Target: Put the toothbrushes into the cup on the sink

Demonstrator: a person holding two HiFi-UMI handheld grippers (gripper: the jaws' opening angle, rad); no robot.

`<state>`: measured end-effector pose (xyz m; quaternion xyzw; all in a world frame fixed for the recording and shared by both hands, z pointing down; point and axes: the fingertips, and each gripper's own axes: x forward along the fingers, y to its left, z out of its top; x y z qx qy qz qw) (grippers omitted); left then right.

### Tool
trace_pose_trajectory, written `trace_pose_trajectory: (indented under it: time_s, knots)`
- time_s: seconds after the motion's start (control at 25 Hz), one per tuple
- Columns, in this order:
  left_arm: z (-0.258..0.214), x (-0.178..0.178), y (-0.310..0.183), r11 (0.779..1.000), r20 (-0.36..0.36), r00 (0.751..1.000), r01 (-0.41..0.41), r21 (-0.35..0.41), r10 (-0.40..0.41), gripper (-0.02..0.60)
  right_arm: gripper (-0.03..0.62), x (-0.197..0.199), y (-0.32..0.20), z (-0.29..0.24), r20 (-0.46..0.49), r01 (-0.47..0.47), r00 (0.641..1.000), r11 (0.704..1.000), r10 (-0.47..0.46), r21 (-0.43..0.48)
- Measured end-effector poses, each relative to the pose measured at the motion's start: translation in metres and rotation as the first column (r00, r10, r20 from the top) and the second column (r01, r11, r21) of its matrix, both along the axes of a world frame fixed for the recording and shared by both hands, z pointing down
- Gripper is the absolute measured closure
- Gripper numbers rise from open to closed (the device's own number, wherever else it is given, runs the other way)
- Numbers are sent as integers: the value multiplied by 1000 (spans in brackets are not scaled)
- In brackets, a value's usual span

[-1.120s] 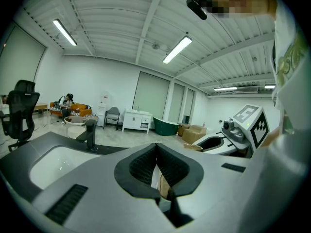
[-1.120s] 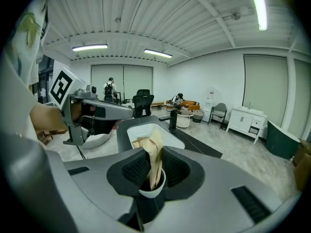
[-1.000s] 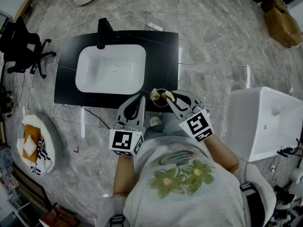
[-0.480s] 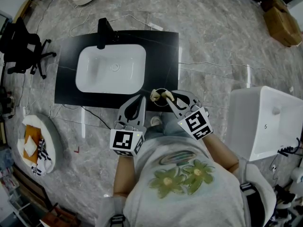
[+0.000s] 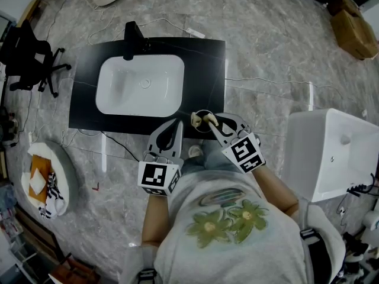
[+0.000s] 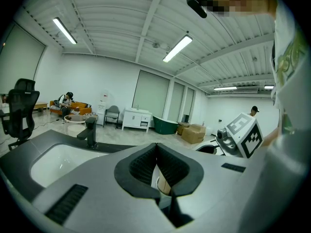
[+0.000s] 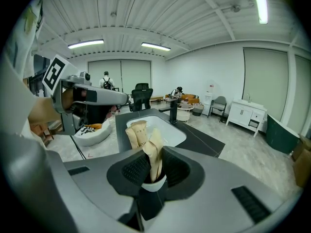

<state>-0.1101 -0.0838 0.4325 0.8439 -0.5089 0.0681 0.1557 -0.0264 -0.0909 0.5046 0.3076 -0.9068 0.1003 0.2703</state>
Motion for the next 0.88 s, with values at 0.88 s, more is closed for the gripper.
trace_pose_trajectory:
  time_s: [0.88]
  knots:
    - [-2, -5, 7, 1000, -6, 1000, 1, -2, -1, 563, 511, -5, 5, 2, 15, 11, 1000, 999, -11, -32]
